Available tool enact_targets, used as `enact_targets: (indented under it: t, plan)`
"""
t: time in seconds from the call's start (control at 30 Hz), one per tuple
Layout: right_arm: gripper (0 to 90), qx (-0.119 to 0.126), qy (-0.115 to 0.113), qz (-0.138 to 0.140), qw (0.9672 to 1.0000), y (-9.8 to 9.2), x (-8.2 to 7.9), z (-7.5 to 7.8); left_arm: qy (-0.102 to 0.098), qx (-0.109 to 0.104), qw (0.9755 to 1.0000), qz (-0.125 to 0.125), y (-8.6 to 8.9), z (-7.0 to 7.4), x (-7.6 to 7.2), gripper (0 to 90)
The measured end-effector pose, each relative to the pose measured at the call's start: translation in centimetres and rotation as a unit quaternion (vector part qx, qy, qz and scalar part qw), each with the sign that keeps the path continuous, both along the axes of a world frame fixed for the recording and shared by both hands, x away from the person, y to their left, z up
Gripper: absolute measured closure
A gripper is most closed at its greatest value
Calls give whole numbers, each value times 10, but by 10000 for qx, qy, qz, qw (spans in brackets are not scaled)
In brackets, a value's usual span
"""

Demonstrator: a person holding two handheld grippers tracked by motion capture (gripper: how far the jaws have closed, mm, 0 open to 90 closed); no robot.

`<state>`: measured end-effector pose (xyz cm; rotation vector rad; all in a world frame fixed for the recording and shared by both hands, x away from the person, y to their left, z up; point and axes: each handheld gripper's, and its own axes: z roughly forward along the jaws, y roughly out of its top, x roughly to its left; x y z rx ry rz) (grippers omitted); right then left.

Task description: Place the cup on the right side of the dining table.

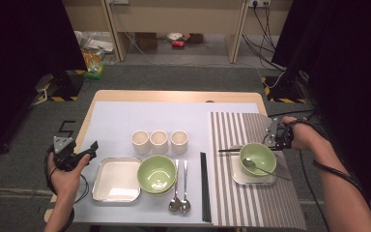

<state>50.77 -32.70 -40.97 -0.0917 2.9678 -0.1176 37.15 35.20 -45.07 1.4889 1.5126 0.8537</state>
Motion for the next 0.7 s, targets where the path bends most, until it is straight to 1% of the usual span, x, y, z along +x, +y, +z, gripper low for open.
enact_targets:
  t: [0.17,0.27,0.3,0.37,0.43,0.47,0.53,0.57,0.7]
  plan:
    - [856,10,42,-5,10000,0,0,-2,0,-3,10000,-5,0,0,0,158]
    - [855,-26,51,-27,10000,0,0,-3,-2,6,10000,-5,0,0,0,159]
    - [855,-24,50,23,10000,1,1,-3,-2,5,10000,-9,0,0,0,158]
    - [855,-32,56,26,10000,1,1,-3,0,0,10000,-6,0,0,0,158]
    - [855,-70,69,-56,9999,1,0,-3,2,2,10000,-5,0,0,0,158]
    - [855,-76,83,-17,9999,1,1,-3,-1,0,10000,-4,0,0,0,158]
    - [855,-104,59,-40,9999,1,1,-3,-2,-2,10000,-2,0,0,0,158]
    - [855,-118,85,-43,9999,2,1,-3,-3,-1,10000,-4,0,0,0,158]
    - [854,-113,71,-47,9999,2,1,-2,-2,0,10000,-6,0,0,0,158]
